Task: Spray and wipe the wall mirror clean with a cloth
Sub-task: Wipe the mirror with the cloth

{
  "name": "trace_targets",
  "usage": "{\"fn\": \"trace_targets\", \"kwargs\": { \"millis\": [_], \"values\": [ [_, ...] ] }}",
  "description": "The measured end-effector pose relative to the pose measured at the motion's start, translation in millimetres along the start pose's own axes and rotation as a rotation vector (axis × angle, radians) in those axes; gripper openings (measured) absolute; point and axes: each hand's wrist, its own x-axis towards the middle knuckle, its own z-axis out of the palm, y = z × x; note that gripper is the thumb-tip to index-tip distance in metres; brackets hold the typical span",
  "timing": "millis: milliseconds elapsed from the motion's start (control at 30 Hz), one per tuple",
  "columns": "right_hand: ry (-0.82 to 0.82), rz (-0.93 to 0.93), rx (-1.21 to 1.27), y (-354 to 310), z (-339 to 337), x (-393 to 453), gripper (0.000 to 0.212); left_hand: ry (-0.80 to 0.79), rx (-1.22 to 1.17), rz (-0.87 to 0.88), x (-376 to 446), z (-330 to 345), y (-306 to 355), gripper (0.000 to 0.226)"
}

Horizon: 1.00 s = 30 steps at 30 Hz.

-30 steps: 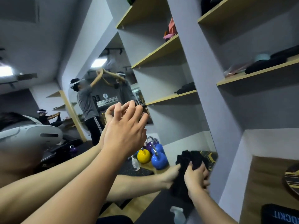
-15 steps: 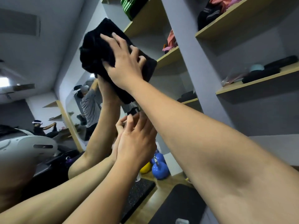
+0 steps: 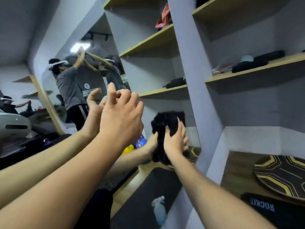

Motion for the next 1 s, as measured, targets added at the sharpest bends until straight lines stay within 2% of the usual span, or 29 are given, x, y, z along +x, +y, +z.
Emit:
{"fn": "trace_targets", "kwargs": {
  "millis": [100,200,300,367,533,767,833,900,967,1000],
  "values": [
    [0.039,0.194,-0.002,85,10,-43,0.060,0.050,-0.058,-0.003,12,-5,16,0.027],
    [0.023,0.455,0.013,140,12,-67,0.062,0.061,-0.080,0.090,18,7,31,0.026],
    [-0.015,0.614,0.055,150,13,-55,0.064,0.018,-0.111,0.129,17,21,31,0.027],
    [-0.001,0.611,0.048,137,15,-38,0.062,0.012,-0.083,0.133,15,29,28,0.026],
    [0.058,0.364,-0.026,49,7,31,0.055,0.016,-0.074,0.122,10,32,27,0.028],
    [0.109,-0.108,0.062,-179,-12,113,0.054,0.029,-0.073,0.116,12,35,29,0.024],
    [0.081,-0.363,0.052,-242,-18,104,0.056,0.023,-0.056,0.117,11,40,30,0.022],
    [0.061,-0.694,-0.023,-283,-22,85,0.063,0.031,-0.030,0.137,12,43,29,0.026],
    [0.041,-0.959,-0.080,-295,-24,75,0.069,0.053,-0.005,0.161,15,42,31,0.029],
    [0.030,-1.020,-0.076,-294,-24,78,0.070,0.064,0.006,0.165,21,39,33,0.027]
  ]
}}
